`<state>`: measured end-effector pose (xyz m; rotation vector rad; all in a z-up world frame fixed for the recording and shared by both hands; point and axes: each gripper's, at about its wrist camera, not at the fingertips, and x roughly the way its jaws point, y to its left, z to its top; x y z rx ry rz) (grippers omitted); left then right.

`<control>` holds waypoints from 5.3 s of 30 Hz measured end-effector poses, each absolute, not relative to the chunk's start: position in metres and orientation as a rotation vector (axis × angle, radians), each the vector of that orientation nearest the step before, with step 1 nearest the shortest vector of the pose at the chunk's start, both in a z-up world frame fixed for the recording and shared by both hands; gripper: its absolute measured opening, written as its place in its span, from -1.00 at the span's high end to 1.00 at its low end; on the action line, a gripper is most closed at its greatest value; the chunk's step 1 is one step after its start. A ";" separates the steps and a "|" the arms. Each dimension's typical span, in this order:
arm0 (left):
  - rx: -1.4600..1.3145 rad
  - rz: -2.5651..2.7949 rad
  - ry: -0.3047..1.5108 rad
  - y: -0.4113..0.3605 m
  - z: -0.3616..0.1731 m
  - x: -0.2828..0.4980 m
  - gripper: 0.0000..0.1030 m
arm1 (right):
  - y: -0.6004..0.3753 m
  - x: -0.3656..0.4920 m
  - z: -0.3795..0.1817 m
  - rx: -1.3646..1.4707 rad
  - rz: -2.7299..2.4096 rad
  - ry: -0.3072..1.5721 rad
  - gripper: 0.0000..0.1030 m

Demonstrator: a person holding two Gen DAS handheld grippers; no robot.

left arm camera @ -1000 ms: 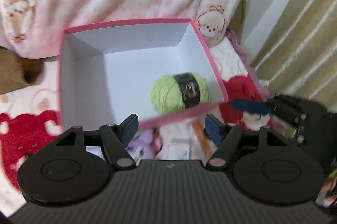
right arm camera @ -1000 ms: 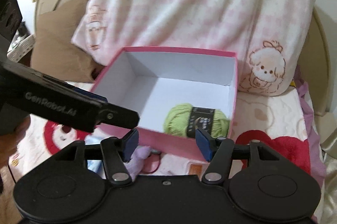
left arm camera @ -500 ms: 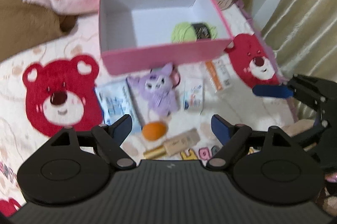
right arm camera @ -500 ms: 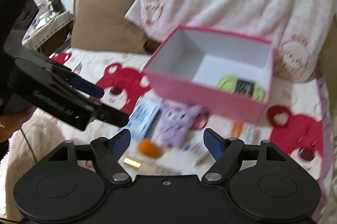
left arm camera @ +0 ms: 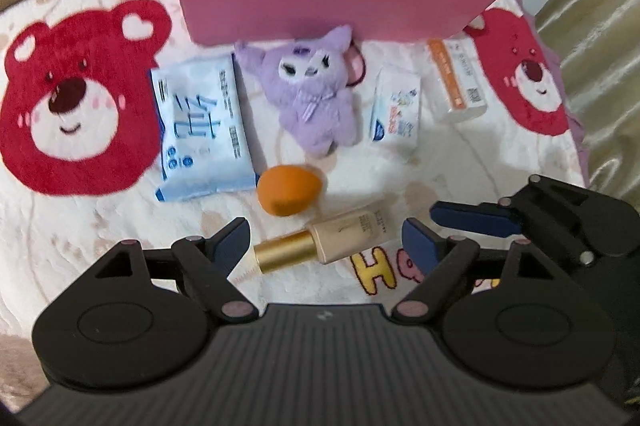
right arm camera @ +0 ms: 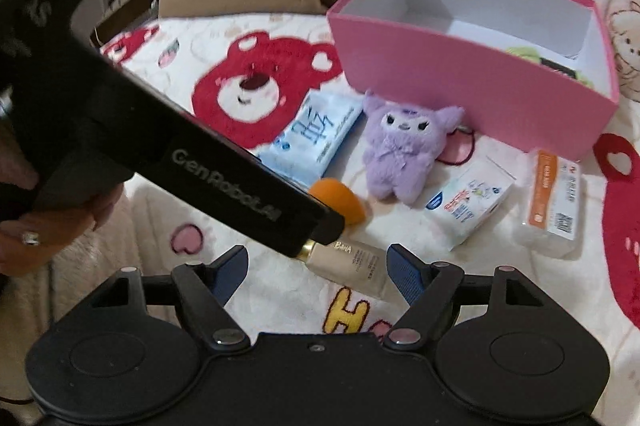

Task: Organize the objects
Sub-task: 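Reach the left tool to the gold-capped foundation bottle and grasp it, then lift the foundation bottle with the left tool and carry it into the box, then open the left tool to release the bottle in the box and withdraw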

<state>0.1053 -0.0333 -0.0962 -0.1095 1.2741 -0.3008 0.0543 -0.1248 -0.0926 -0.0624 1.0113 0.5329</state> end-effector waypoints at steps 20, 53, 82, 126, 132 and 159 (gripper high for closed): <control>-0.284 -0.200 1.340 -0.027 -0.164 0.108 -0.71 | -0.117 0.058 -0.163 0.008 0.335 1.036 -0.49; -0.316 -0.210 1.121 -0.027 -0.152 0.083 -0.11 | -0.127 0.041 -0.160 -0.036 0.238 0.960 -0.36; -0.219 -0.343 0.882 -0.014 -0.038 0.069 0.00 | -0.135 0.037 -0.056 -0.074 0.259 0.691 -0.35; -0.092 -0.259 1.020 -0.030 -0.087 0.302 0.02 | -0.165 0.292 -0.115 0.168 0.203 1.075 -0.34; -0.119 -0.246 1.020 -0.030 -0.090 0.303 0.03 | -0.160 0.294 -0.120 0.135 0.205 1.093 -0.29; 0.016 -0.286 0.941 0.017 0.038 0.190 -0.49 | -0.168 0.147 0.023 0.059 0.383 0.884 -0.37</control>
